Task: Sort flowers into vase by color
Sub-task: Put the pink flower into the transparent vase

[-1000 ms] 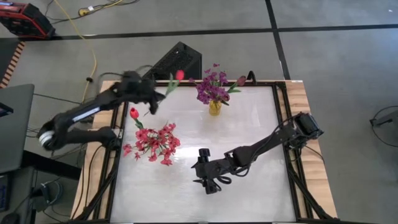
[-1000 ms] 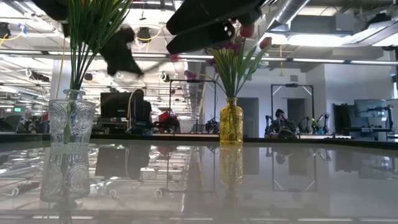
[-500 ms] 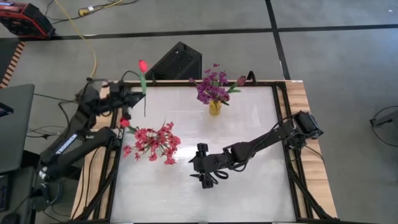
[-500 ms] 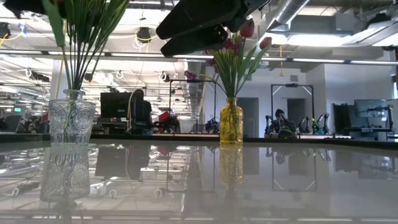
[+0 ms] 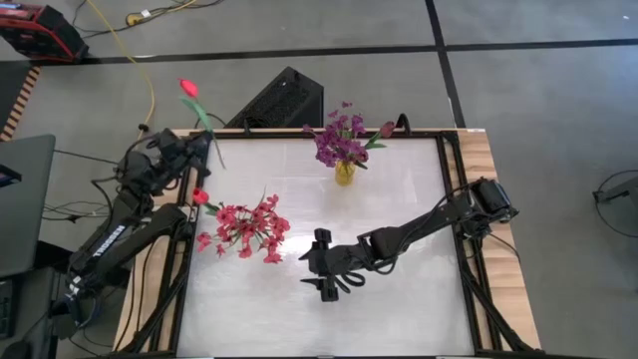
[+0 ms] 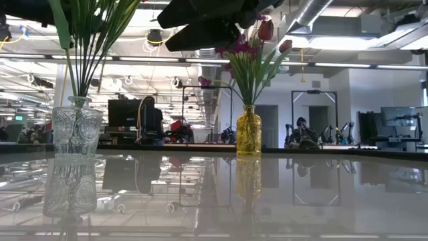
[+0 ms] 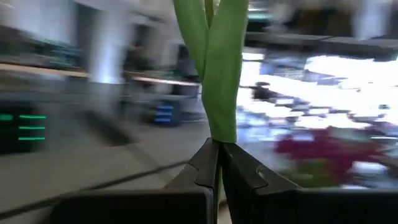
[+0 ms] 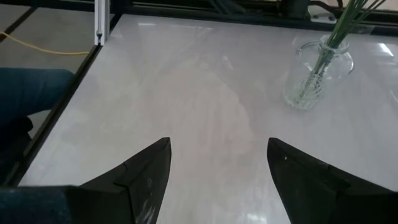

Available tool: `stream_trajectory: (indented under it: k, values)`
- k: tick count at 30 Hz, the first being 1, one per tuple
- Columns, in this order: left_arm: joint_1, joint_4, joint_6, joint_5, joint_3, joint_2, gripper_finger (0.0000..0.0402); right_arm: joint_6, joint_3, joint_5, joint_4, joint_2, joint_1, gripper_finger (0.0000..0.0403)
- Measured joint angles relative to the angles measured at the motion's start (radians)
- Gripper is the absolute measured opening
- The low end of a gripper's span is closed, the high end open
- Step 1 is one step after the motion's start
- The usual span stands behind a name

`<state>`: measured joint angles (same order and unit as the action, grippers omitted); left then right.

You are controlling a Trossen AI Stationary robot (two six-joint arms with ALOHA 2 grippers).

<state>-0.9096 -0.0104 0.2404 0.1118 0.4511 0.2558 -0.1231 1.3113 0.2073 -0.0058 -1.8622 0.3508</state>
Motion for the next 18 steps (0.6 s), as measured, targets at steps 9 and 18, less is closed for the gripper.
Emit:
stream_trajectory:
  k: [9,18]
  values:
    - [0.000,0.241,-0.274,-0.148,0.115,-0.032,0.0000,-0.038,0.000,0.000,-0.001,0.000,0.003,0.0292]
    - [0.000,0.754,-0.428,-0.152,0.296,-0.038,0.0000,-0.028,0.000,-0.003,0.000,0.000,0.003,0.0292]
